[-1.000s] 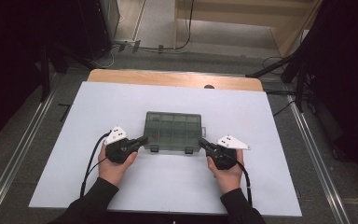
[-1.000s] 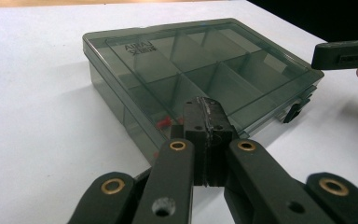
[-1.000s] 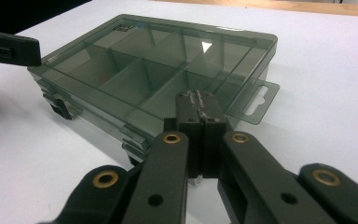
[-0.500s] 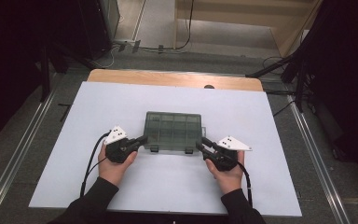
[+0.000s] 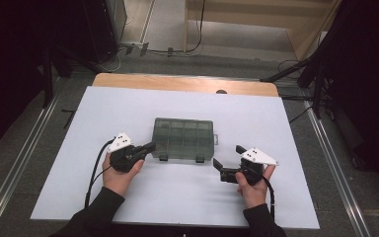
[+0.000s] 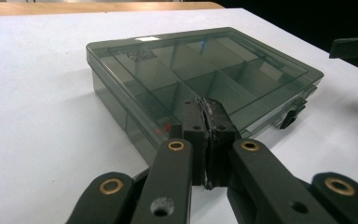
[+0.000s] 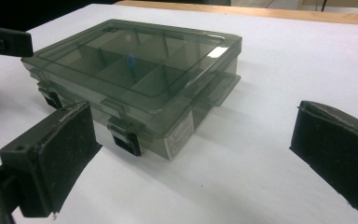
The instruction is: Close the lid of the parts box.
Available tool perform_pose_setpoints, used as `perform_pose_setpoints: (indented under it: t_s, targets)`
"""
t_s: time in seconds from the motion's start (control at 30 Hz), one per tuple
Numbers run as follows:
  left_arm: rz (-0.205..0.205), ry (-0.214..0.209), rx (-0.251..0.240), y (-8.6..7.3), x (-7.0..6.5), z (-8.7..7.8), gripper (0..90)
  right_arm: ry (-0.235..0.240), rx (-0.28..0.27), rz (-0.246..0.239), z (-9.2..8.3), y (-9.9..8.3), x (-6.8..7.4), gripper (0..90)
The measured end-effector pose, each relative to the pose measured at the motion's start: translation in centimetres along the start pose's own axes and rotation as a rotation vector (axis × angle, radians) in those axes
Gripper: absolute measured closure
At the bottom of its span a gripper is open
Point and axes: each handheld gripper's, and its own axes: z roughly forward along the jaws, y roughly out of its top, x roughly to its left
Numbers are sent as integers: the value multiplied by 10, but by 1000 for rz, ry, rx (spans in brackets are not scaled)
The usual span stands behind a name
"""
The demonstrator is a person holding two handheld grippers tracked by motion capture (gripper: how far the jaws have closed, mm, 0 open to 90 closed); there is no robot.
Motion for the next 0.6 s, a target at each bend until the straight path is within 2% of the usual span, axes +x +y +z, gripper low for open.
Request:
perform_pose_setpoints:
  t_s: [0.1,0.23,0.4,0.47,0.5,0.6]
  targets:
    - [0,1,-13,1,0,-1,753,-2,-1,-3,-4,-2,-2,6]
    - [-6,-2,-27,2,-1,-4,589,-15,-6,-7,-9,-4,-6,7]
    - [-3,-15,-12,3,0,-5,276,-24,-10,-8,-15,-6,-10,8]
    - [9,-13,-7,3,0,-7,152,-24,-13,-4,-18,-6,-12,8]
    - [17,-25,-7,3,0,-8,99,-23,-14,-9,-19,-7,-13,8]
    - [37,-57,-10,1,1,-12,0,-22,-16,-10,-22,-8,-14,8]
